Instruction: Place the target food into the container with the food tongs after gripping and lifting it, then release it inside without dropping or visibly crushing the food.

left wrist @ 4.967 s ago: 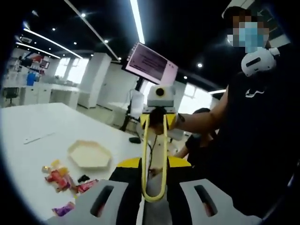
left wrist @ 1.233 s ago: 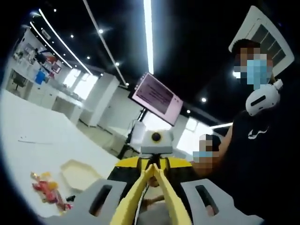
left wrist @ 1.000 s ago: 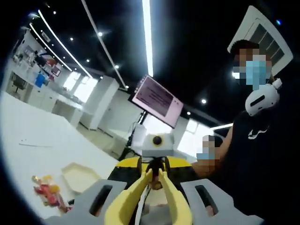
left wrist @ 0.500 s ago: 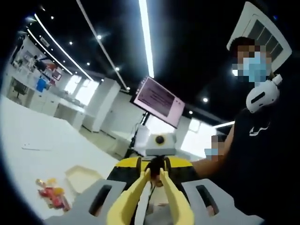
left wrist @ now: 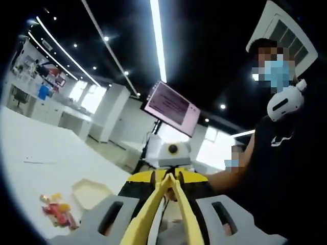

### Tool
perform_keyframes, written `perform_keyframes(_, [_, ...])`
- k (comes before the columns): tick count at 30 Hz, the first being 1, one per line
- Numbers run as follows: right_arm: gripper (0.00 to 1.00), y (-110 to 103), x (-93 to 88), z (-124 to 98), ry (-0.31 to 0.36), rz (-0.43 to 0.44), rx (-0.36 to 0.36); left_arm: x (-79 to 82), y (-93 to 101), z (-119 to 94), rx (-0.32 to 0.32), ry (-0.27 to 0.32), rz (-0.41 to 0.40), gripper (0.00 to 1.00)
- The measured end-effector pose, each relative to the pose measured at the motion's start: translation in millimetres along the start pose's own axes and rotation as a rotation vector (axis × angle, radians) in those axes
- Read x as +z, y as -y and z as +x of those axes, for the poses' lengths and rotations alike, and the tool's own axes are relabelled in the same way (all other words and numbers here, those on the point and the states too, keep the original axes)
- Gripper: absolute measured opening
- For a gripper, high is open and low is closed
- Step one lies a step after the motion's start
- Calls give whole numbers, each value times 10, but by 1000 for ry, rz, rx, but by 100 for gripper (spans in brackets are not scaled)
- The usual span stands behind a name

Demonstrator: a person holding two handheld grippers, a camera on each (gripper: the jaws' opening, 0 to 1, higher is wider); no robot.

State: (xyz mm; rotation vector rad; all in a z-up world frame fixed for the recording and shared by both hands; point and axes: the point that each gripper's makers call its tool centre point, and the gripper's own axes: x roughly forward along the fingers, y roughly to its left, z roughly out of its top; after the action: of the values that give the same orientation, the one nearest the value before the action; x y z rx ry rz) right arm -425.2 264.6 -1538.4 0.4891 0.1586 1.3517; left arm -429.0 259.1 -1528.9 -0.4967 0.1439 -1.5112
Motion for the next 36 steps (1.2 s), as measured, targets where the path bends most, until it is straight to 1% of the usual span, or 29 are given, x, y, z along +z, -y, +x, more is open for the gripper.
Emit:
perform_keyframes(3, [1,9,44,3,20,0,-7,38,-32,11,11,17,-6,18])
perform_keyframes(5, [1,19,81,-10,36,4,-10,47,-41,12,12,18,-10,18])
perform_keyframes(8, [1,25,117,-29,49,10,-11,26,-43,6,15,7,-9,14])
perform_keyframes(13, [1,12,88,-28,34,13,-4,-2,-30,0,8,-3,-16,14])
perform_keyframes(14, [1,8,75,-25,30,23,1,4,-29,1,8,0,-19,15])
perform_keyframes(17, [1,-8,29,-6,17,15,4,36,-26,7,6,14,-24,20])
perform_keyframes(21, [1,-1,41,-3,31,28,3,42,-5,10,-4,16,-13,15])
perform_keyframes(25, [1,6,70,-5,45,26,-3,14,-26,4,4,6,-15,17])
perform_keyframes(36, [2,-2,51,-5,23,1,1,20,-7,-5,-7,5,-31,14])
